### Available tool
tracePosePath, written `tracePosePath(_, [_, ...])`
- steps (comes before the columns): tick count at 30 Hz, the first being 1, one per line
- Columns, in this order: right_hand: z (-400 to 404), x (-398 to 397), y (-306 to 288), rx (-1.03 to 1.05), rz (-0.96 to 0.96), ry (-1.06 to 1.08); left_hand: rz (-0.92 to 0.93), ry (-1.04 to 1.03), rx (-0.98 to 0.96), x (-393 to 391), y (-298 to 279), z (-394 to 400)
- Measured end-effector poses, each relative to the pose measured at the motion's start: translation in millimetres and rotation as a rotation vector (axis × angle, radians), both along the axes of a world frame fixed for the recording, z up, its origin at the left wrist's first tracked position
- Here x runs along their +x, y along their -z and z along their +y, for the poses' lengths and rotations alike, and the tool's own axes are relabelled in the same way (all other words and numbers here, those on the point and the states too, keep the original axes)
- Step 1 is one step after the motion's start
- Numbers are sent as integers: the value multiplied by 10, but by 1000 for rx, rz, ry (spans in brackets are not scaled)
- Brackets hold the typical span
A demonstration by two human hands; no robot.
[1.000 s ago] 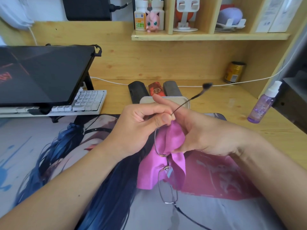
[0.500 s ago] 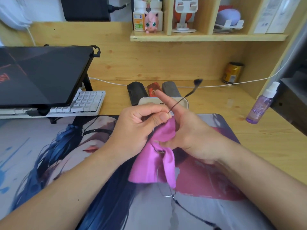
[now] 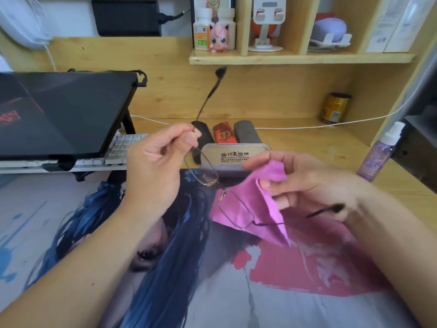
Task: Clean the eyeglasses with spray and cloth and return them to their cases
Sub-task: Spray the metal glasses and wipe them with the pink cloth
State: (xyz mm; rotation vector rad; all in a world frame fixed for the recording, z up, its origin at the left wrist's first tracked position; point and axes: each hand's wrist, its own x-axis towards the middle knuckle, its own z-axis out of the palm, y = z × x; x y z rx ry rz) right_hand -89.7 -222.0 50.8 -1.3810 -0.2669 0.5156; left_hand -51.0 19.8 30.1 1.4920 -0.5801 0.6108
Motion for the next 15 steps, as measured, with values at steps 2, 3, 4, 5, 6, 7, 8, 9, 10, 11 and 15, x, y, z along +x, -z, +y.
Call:
tracePosePath(2, [2,-39,13,-31,62,-127,-29,-30,44,-14,-32,10])
tracePosePath(3, [27,-52,38,-47,80,-168,-53,-36,75,-28,-44,5])
tracePosePath(4, [70,-66,68,-85,76,-186,-78,-44,100,-38,-49,4])
tracePosePath(5, [119,-79,101,-129,65,-191,-95,-50,113,-42,-55,4])
tracePosePath(6, [167,-81,140,-154,65,-190,-108,-56,117,-41,-60,10])
tracePosePath(7, [214,-86,171,-150,80,-197,-119,-61,120,-38,-66,15])
tracePosePath(8, [252,-88,196,-131,102,-213,-131,-64,123,-37,-71,19])
tracePosePath(9, [280,-95,211,-106,125,-237,-141,-64,129,-39,-73,19])
tracePosePath(10, [299,-102,216,-90,143,-262,-150,-63,137,-43,-71,17])
tracePosePath(11, [316,-114,207,-88,156,-282,-153,-60,147,-46,-66,11])
tracePosePath(15, [397,-178,168,-191,129,-199,-113,-38,154,-42,-22,-41])
